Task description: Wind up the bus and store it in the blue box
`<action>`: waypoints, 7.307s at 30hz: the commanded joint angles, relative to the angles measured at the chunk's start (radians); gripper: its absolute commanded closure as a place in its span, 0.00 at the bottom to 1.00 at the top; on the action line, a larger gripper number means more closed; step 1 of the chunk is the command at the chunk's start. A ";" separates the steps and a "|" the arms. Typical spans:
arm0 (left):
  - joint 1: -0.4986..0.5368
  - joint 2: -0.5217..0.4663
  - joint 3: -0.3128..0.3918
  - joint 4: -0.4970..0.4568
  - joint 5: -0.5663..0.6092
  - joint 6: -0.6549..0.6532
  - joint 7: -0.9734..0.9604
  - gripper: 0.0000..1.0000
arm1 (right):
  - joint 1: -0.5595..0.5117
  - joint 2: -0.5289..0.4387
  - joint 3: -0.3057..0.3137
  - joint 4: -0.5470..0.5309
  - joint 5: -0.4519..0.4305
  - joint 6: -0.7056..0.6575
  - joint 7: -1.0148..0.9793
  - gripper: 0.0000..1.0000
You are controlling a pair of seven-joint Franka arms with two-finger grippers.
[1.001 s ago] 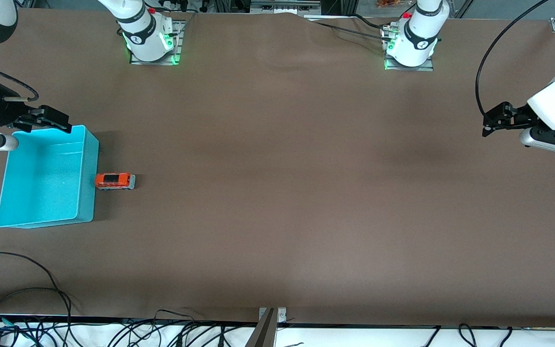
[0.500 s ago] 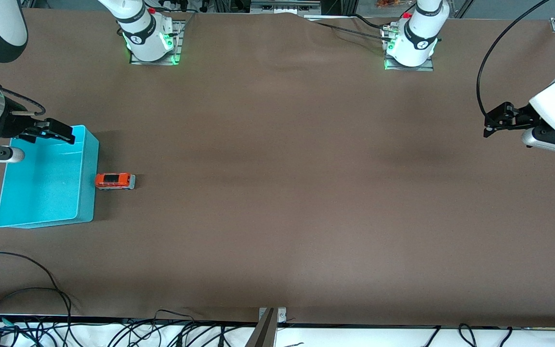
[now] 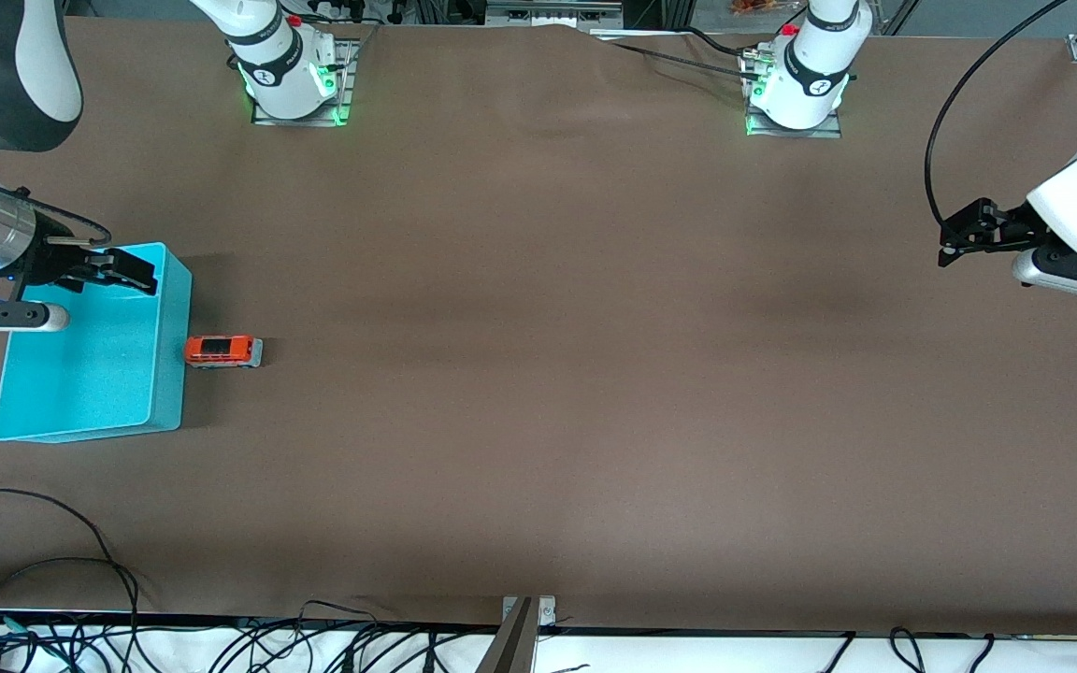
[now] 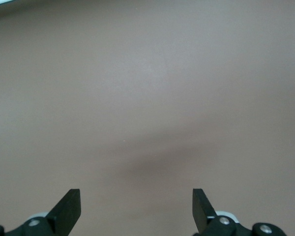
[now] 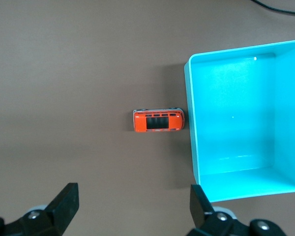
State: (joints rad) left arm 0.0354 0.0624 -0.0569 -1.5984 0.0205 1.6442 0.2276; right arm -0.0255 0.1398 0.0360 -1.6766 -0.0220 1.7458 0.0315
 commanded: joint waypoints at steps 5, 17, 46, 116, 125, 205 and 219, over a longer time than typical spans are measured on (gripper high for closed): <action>0.001 0.019 -0.006 0.040 0.027 -0.027 -0.007 0.00 | -0.016 -0.003 0.007 -0.084 -0.049 0.089 -0.005 0.00; 0.003 0.019 -0.006 0.040 0.027 -0.027 -0.008 0.00 | -0.019 0.010 0.007 -0.133 -0.065 0.159 -0.007 0.00; 0.004 0.019 -0.006 0.040 0.027 -0.029 -0.007 0.00 | -0.025 0.050 0.007 -0.426 -0.062 0.581 0.011 0.00; -0.002 0.019 -0.012 0.040 0.027 -0.037 -0.005 0.00 | -0.057 0.262 0.007 -0.482 -0.062 0.879 0.904 0.00; -0.003 0.019 -0.014 0.041 0.027 -0.037 -0.005 0.00 | -0.057 0.287 0.007 -0.471 -0.062 0.911 0.906 0.00; -0.011 0.028 -0.009 0.066 0.027 -0.047 -0.005 0.00 | -0.057 -0.008 -0.011 -0.147 0.057 0.054 0.163 1.00; -0.012 0.028 -0.011 0.066 0.029 -0.047 -0.007 0.00 | -0.056 -0.005 -0.093 -0.106 0.056 -0.012 -0.014 1.00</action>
State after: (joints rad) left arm 0.0296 0.0728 -0.0666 -1.5725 0.0206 1.6252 0.2276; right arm -0.0778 0.1365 -0.0245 -1.8068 0.0150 1.7698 0.1037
